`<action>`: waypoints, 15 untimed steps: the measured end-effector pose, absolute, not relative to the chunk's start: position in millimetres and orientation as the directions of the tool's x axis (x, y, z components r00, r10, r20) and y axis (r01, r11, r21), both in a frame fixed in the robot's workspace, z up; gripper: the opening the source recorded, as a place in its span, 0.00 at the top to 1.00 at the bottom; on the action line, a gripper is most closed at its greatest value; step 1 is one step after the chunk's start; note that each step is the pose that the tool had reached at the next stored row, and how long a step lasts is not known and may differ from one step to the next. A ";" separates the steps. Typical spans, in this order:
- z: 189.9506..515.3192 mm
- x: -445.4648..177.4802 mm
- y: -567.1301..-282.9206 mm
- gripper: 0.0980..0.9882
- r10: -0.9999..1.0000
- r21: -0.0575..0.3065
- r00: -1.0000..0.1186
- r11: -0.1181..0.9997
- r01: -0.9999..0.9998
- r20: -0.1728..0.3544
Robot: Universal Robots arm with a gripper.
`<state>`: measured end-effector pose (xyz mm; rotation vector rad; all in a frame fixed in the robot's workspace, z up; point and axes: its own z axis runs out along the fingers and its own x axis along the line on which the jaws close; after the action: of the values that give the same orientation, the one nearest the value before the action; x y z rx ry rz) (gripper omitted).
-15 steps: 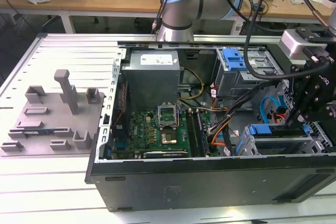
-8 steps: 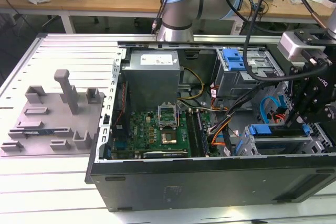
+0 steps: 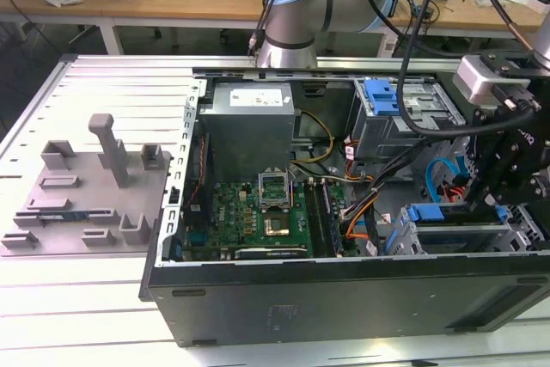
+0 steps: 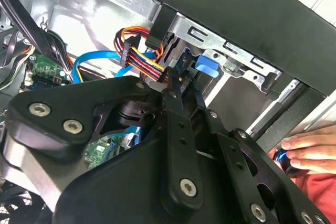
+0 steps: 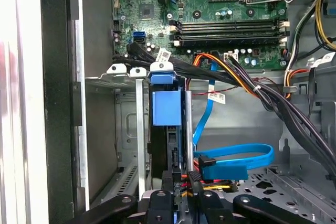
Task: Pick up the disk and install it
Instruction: 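Insert the first disk wire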
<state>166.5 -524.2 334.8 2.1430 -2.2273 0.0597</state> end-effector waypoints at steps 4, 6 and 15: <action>340.4 166.5 -523.8 0.84 -0.997 0.007 -0.038 0.039 -0.999 0.063; 345.9 166.5 -522.7 0.84 -0.997 0.007 -0.038 0.039 -0.999 0.063; 368.7 167.0 -517.6 0.84 -0.997 0.007 -0.038 0.039 -0.999 0.063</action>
<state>167.0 -517.6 368.7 2.1432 -2.2271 0.0596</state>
